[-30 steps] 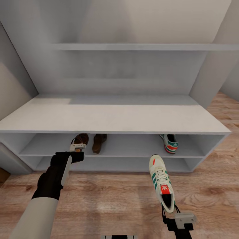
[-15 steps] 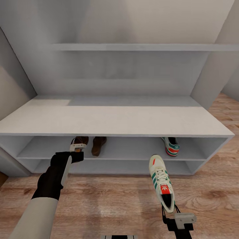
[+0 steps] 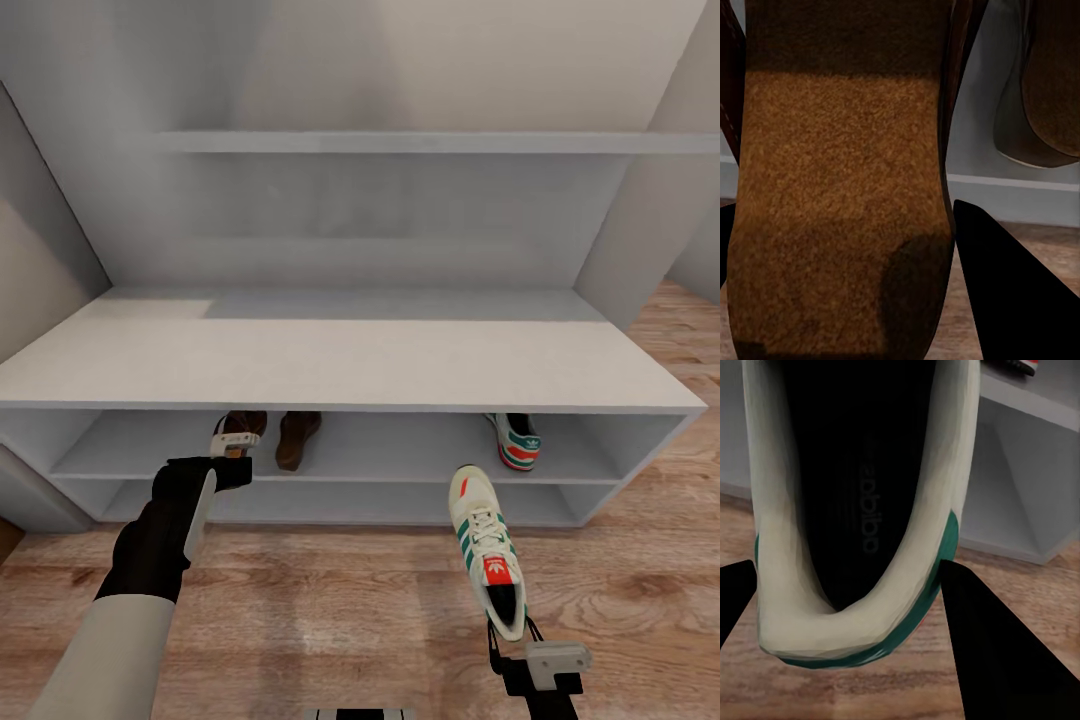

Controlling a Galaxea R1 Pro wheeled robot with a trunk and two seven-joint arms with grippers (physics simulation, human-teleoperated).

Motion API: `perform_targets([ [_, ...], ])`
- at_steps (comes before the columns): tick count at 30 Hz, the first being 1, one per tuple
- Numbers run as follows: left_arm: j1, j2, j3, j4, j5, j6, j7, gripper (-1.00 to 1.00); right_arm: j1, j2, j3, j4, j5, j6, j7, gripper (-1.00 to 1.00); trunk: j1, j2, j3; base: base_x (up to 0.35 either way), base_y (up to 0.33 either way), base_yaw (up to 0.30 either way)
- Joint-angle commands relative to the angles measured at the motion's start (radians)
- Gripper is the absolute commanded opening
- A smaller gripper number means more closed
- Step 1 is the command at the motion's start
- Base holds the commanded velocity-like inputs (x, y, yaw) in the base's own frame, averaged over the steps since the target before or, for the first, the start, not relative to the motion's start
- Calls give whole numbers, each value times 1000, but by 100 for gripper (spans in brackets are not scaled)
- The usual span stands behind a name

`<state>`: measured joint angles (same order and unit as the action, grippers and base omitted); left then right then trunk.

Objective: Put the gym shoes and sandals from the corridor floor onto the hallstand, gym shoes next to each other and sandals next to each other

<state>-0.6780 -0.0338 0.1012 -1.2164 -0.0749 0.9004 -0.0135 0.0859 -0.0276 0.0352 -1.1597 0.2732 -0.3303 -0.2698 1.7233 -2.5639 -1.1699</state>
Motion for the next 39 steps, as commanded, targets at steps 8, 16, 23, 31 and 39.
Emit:
perform_targets([
  [8, 0, 1, 1, 0, -2, 0, -2, -100, 29, -2, -1, -28, -1, -28, -1, -100, 0, 0, 0, 0, 0, 0],
  [16, 0, 1, 1, 0, -2, -1, -2, -100, 139, -6, -66, -144, -4, -76, 0, -100, 0, 0, 0, 0, 0, 0],
  [23, 0, 2, 2, 0, -2, -1, -2, -100, 171, -5, -106, -177, -4, -91, 4, -100, 0, 0, 0, 0, 0, 0],
  [31, 0, 2, 2, 0, -2, -2, -3, -100, 177, -6, -114, -183, -5, -95, 4, -100, 0, 0, 0, 0, 0, 0],
  [39, -1, 2, 3, 1, -5, 0, -3, -100, 179, -5, -116, -183, -5, -96, 4, -100, 0, 0, 0, 47, 0, 0],
])
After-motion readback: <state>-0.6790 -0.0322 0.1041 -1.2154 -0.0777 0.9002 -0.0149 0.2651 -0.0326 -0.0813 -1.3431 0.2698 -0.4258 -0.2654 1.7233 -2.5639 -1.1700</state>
